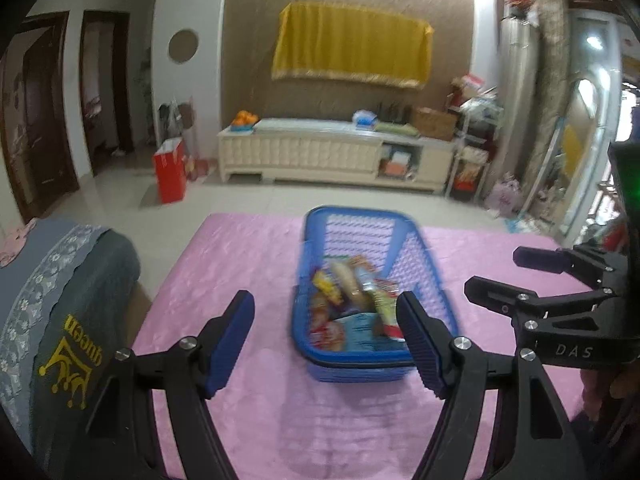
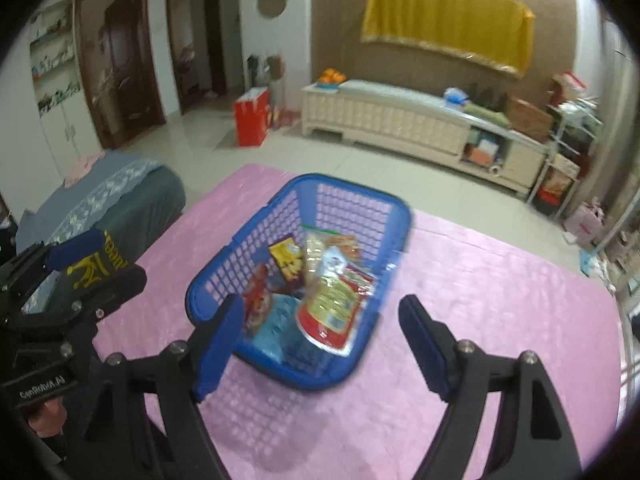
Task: Organize snacks
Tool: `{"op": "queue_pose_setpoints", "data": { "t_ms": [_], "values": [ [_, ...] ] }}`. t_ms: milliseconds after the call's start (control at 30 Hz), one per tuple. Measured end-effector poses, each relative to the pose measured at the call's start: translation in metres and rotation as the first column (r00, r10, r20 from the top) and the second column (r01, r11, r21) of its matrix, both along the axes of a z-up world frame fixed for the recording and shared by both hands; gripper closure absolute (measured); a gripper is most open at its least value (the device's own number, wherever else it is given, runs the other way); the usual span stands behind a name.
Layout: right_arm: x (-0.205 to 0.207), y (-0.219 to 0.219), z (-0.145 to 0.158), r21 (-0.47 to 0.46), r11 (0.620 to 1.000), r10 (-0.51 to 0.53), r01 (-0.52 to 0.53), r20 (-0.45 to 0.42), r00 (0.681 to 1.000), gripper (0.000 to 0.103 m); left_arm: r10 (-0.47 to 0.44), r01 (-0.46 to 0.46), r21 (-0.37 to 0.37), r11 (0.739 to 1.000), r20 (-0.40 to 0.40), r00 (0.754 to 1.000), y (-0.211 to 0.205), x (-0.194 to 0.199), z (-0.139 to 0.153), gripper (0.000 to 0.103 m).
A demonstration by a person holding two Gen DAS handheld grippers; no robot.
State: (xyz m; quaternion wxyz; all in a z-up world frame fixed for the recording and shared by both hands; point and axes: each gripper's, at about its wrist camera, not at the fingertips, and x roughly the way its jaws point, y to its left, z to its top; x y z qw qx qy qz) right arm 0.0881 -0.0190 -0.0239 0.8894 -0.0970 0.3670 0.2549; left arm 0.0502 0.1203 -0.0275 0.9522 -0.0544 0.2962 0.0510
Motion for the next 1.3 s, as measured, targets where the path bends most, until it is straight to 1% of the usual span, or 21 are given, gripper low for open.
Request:
{"op": "queue_pose_setpoints", "data": {
  "t_ms": [67, 100, 133, 200, 267, 333, 367, 433, 533, 633, 733, 1000, 1167, 1300],
  "values": [
    [-0.012, -0.018, 0.007, 0.023, 1.0, -0.021, 0.021, 0.025, 0.999, 0.02, -0.021, 0.02, 0.02, 1.0, 0.04, 0.999, -0.016, -0.014, 0.007, 0.03],
    [-0.019, -0.026, 0.011, 0.032, 0.999, -0.03, 0.029, 0.042, 0.999, 0.019, -0.022, 0.021, 0.029, 0.999, 0.049, 0.999, -0.023, -0.02, 0.01, 0.019],
    [-0.026, -0.032, 0.014, 0.039, 0.999, -0.036, 0.034, 0.056, 0.998, 0.019, -0.017, 0.014, 0.036, 0.999, 0.067, 0.998, -0.03, -0.028, 0.014, 0.015],
    [-0.042, -0.046, 0.023, 0.059, 0.997, -0.05, 0.044, 0.097, 0.994, 0.018, -0.016, 0.012, 0.039, 0.999, 0.103, 0.995, -0.041, -0.041, 0.021, 0.015],
    [-0.058, -0.06, 0.031, 0.075, 0.996, -0.067, 0.057, 0.134, 0.989, 0.013, -0.015, 0.008, 0.049, 0.999, 0.134, 0.991, -0.053, -0.055, 0.029, 0.01],
    [-0.075, -0.072, 0.039, 0.088, 0.994, -0.083, 0.068, 0.17, 0.982, 0.003, -0.015, 0.007, 0.056, 0.998, 0.148, 0.989, -0.062, -0.065, 0.035, 0.002],
    [-0.081, -0.076, 0.041, 0.09, 0.994, -0.085, 0.069, 0.182, 0.98, 0.0, -0.013, 0.004, 0.059, 0.998, 0.158, 0.987, -0.065, -0.072, 0.038, 0.001],
    [-0.096, -0.082, 0.047, 0.089, 0.993, -0.09, 0.072, 0.216, 0.972, 0.0, -0.018, 0.006, 0.067, 0.998, 0.178, 0.984, -0.074, -0.083, 0.043, 0.001],
    [-0.117, -0.087, 0.051, 0.075, 0.994, -0.096, 0.079, 0.258, 0.961, 0.0, -0.025, 0.01, 0.078, 0.997, 0.188, 0.982, -0.084, -0.103, 0.044, 0.001],
    [-0.133, -0.088, 0.051, 0.057, 0.994, -0.103, 0.09, 0.29, 0.951, 0.0, -0.04, 0.023, 0.092, 0.995, 0.191, 0.981, -0.092, -0.115, 0.044, 0.001],
    [-0.143, -0.089, 0.048, 0.062, 0.994, -0.105, 0.091, 0.287, 0.952, 0.0, -0.063, 0.047, 0.092, 0.995, 0.185, 0.981, -0.097, -0.125, 0.042, 0.001],
    [-0.162, -0.1, 0.045, 0.098, 0.986, -0.157, 0.133, 0.303, 0.94, 0.0, -0.075, 0.059, 0.091, 0.994, 0.19, 0.979, -0.105, -0.146, 0.041, 0.001],
    [-0.172, -0.104, 0.048, 0.123, 0.981, -0.179, 0.148, 0.309, 0.934, 0.0, -0.085, 0.076, 0.053, 0.996, 0.196, 0.977, -0.103, -0.154, 0.043, 0.001],
    [-0.179, -0.105, 0.047, 0.125, 0.981, -0.182, 0.15, 0.314, 0.932, 0.0, -0.087, 0.076, 0.063, 0.995, 0.198, 0.976, -0.105, -0.158, 0.045, 0.001]
  ]
}}
